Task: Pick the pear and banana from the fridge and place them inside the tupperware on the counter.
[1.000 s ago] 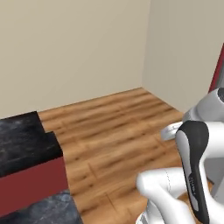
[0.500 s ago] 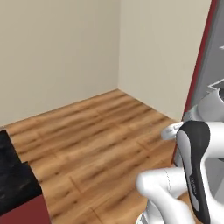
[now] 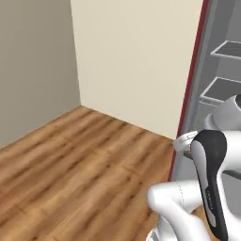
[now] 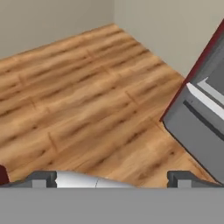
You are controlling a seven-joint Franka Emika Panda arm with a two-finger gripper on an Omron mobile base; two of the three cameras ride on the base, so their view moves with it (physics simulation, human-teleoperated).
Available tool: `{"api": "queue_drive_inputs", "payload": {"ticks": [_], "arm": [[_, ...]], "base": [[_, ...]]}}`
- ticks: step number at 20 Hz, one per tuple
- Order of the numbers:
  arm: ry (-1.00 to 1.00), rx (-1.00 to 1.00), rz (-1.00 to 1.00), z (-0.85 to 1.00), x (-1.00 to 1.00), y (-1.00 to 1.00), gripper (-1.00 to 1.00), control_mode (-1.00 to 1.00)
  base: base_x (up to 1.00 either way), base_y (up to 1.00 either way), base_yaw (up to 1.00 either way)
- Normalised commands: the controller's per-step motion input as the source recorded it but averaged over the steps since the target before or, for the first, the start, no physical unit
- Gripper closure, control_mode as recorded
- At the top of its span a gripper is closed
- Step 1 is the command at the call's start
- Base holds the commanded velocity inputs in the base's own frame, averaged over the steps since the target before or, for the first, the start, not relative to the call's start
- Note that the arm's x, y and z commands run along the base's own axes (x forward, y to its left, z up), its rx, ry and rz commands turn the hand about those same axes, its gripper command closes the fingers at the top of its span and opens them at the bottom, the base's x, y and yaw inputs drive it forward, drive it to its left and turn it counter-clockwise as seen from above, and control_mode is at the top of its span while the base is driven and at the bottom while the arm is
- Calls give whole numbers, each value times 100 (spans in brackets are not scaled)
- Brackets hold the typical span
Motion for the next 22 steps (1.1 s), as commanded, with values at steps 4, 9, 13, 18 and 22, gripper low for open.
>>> {"api": "queue_drive_inputs", "payload": {"ticks": [4, 9, 13, 18, 22], "arm": [[0, 0, 0, 0, 0, 0, -100, 100], [0, 0, 0, 0, 0, 0, -100, 100], [0, 0, 0, 0, 0, 0, -100, 100], [0, 0, 0, 0, 0, 0, -100, 100], [0, 0, 0, 0, 0, 0, -100, 100]], "base": [[57, 22, -65], [45, 14, -68], [52, 23, -68], [72, 68, -65], [62, 76, -51]]}}
